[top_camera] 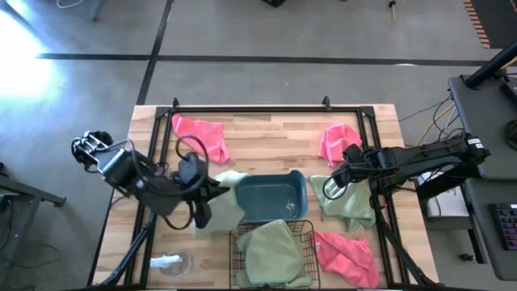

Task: Sort microfiber towel by color & place in baskets
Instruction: Put the left green microfiber towel into the mesh storage bin

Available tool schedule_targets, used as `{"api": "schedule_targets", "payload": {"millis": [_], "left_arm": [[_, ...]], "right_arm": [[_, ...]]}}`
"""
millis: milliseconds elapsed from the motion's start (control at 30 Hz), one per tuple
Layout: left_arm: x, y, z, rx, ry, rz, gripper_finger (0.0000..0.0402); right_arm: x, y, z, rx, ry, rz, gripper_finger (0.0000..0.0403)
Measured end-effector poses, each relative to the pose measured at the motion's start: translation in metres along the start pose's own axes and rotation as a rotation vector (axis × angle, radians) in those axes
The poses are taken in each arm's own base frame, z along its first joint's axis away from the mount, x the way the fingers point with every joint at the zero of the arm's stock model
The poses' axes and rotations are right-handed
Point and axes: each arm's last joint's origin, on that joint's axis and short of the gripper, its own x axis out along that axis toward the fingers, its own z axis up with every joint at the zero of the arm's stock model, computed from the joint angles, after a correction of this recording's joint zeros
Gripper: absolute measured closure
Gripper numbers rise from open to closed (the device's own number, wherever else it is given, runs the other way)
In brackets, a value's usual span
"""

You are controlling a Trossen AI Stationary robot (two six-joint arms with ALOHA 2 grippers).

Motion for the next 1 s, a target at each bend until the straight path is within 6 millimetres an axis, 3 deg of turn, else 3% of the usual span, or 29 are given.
{"api": "schedule_targets", "payload": {"millis": [133,333,667,1000], "left_arm": [[-0.004,-0.006,0.010,0.008,-0.069,-0.060,0.0401],[0.008,-0.021,0.010,0.054,-0.123,-0.187,0.0401],[0.026,-0.062,0.013,0.114,-0.087,-0.460,0.0401],[0.010,-0.105,0.033,0.228,-0.163,-0.637,0.0401]], "right_arm": [[0.000,0.000,0.000,-0.003,-0.001,-0.002,0.0335],[0.000,0.000,0.000,-0.001,-0.001,-0.002,0.0335],[0.000,0.000,0.000,0.070,-0.001,0.002,0.0335],[0.000,0.000,0.000,0.090,-0.001,0.002,0.0335]]}}
